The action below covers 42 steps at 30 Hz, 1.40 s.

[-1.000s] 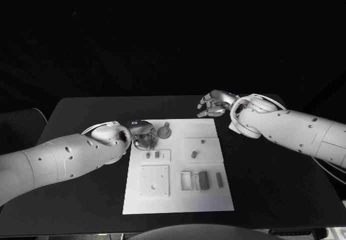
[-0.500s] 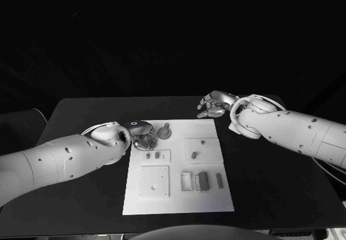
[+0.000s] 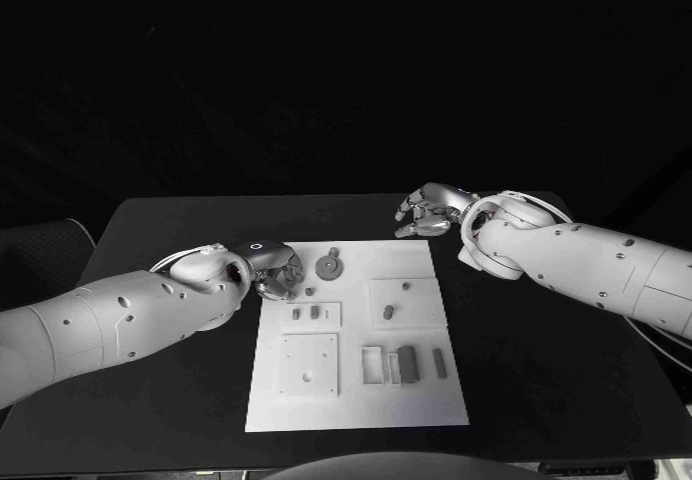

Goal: Assemble the parts on the task board

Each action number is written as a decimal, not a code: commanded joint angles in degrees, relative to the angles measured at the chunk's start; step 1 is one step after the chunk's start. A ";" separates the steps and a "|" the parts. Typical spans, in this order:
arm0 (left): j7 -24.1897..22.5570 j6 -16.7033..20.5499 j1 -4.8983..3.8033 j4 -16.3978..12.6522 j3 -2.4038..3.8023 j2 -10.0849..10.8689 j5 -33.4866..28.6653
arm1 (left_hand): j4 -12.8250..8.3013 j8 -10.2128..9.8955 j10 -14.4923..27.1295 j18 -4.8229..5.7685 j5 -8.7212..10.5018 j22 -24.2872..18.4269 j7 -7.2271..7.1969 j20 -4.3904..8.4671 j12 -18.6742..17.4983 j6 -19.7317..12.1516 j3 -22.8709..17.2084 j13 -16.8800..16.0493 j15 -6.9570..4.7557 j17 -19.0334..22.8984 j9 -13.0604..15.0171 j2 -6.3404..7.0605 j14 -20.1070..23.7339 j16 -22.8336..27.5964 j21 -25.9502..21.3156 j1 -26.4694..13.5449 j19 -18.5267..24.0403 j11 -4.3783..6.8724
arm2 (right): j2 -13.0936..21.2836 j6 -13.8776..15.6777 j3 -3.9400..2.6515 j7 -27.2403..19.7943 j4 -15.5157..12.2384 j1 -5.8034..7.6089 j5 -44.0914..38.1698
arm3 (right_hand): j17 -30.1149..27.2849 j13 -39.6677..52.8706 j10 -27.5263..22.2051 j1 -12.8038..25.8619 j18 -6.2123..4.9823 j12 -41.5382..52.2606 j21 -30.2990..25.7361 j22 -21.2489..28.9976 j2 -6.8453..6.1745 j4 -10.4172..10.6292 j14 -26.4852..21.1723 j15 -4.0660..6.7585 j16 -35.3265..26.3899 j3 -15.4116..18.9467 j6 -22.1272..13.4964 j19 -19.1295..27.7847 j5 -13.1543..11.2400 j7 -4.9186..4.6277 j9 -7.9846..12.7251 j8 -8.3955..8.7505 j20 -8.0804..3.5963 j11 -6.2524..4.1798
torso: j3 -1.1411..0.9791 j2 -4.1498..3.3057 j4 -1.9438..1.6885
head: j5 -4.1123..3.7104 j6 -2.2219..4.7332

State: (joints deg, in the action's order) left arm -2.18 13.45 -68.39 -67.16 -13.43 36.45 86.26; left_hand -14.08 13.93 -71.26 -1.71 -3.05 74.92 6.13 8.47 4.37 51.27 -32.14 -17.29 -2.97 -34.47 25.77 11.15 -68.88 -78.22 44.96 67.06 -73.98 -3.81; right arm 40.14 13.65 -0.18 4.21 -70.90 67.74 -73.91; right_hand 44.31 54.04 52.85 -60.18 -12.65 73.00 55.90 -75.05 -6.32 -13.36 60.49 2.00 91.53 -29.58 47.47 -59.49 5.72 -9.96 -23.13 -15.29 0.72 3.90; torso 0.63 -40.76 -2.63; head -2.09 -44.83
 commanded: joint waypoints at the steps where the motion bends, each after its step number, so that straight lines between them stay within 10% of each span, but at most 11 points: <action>1: -0.30 1.21 -0.03 0.06 0.13 0.75 0.13 | 0.47 0.69 0.26 -8.75 0.03 0.88 0.79 -0.12 -0.09 0.88 -0.15 -0.28 0.32 0.07 0.37 0.48 0.09 0.16 -0.24 0.44 0.33 -0.04 | 0.08 -0.45 -0.02 -0.32 0.06 -0.02 0.04 | 0.09 -0.09 -0.39 0.57 -2.35 0.23 -0.23 -0.54 -0.05 0.44 0.16 0.14 -0.25 0.03 0.01 0.03 0.22 -0.31 0.10 0.02 -0.26 -0.01 | -0.01 0.02 -0.03 | 0.00 0.09; 10: -1.08 1.52 -1.22 1.38 2.95 2.60 -4.11 | 0.42 2.07 0.11 -8.79 -0.12 0.82 1.99 -0.21 0.09 3.12 -1.42 -0.79 0.25 0.38 0.90 -0.46 0.35 0.45 -0.59 2.08 0.56 0.04 | 0.44 0.60 -0.01 -1.34 0.03 -0.02 0.05 | 0.07 -0.14 -0.45 0.44 -2.35 0.21 -0.27 -0.53 -0.12 0.32 0.12 0.14 -0.30 -0.01 -0.01 0.08 0.23 -0.31 0.11 0.03 -0.26 -0.01 | -0.02 0.02 0.03 | -0.33 0.62; 16: -1.92 3.44 -3.35 0.22 5.13 5.56 -21.24 | 0.87 2.11 0.46 -7.72 -0.08 -0.68 2.16 -1.01 -0.02 2.88 -2.37 -1.18 0.60 2.55 0.87 -0.17 3.22 4.99 -4.09 1.54 3.72 -0.26 | 2.44 1.00 0.23 -3.04 -3.08 -0.47 -0.12 | -3.13 -7.26 -2.65 -0.84 -2.22 -9.13 -4.21 1.18 -0.03 -1.63 -2.67 0.13 -7.07 -1.43 -0.37 3.76 0.29 -0.28 0.13 -0.01 1.31 0.06 | -0.05 0.04 0.01 | -0.86 1.14; 27: -6.23 4.28 -4.85 -6.79 5.28 11.30 -47.80 | 3.04 1.76 3.54 -4.94 -0.22 -6.43 3.30 -2.95 -0.32 1.08 -3.21 -1.06 2.54 7.64 0.83 -0.38 9.14 16.79 -14.22 -1.12 10.86 -1.89 | 8.37 1.93 2.68 -5.57 -11.22 -1.80 -7.14 | -5.76 -34.80 -1.17 -6.10 -2.35 -47.04 -6.04 2.54 -0.67 -3.60 -0.07 -3.73 -11.34 -1.88 0.14 2.56 0.26 -0.78 -0.61 -1.66 1.95 3.85 | -0.01 0.08 0.07 | -1.07 2.04; 33: -11.52 0.77 -4.81 -7.99 5.22 12.12 -52.80 | 3.28 1.93 7.04 -1.73 -0.14 -14.48 3.76 -7.37 -0.54 -0.47 -2.18 0.31 7.79 13.71 1.25 -1.16 19.19 33.24 -27.24 -3.24 22.55 -4.18 | 9.66 2.31 4.04 -5.85 -13.17 -2.72 -13.49 | -5.77 -39.83 1.98 -6.68 -2.35 -53.54 -5.41 2.47 -0.54 -3.09 2.82 -3.44 -10.68 -1.07 1.02 -0.11 0.24 -0.52 -0.64 -2.38 1.02 3.91 | 0.11 0.16 0.11 | -1.13 2.66; 42: -11.97 0.80 -4.80 -8.30 5.09 12.24 -53.75 | 2.50 2.37 7.34 -2.33 -0.13 -16.39 3.73 -8.44 -0.33 -0.63 -0.54 1.00 8.64 13.67 1.56 -1.97 18.39 36.95 -29.53 -3.07 22.39 -4.31 | 8.75 3.17 5.52 -4.52 -12.67 -6.06 -21.46 | -5.89 -41.68 5.26 -7.57 -2.35 -55.68 -5.04 2.31 -0.98 -3.12 4.69 -2.90 -10.61 -0.98 2.49 -1.65 0.25 -0.07 -0.80 -3.17 0.23 3.35 | 0.19 0.35 0.01 | -1.25 2.85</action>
State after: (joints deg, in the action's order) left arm -11.83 15.37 -73.14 -75.13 -8.36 48.77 35.19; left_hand -11.55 15.98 -64.27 -4.53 -3.05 58.59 9.91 0.19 3.98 50.96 -33.09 -16.38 5.55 -20.73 27.25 9.72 -50.15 -41.60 15.68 63.98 -51.41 -8.09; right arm 49.13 15.85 5.38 -0.41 -83.76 61.95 -89.38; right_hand 38.48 12.46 57.78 -67.28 -11.41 17.45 50.59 -72.69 -7.38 -16.51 64.78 -0.86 80.65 -30.84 49.48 -60.63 5.72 -9.98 -23.88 -18.12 0.93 7.20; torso 0.74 -40.48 -2.58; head -3.33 -41.97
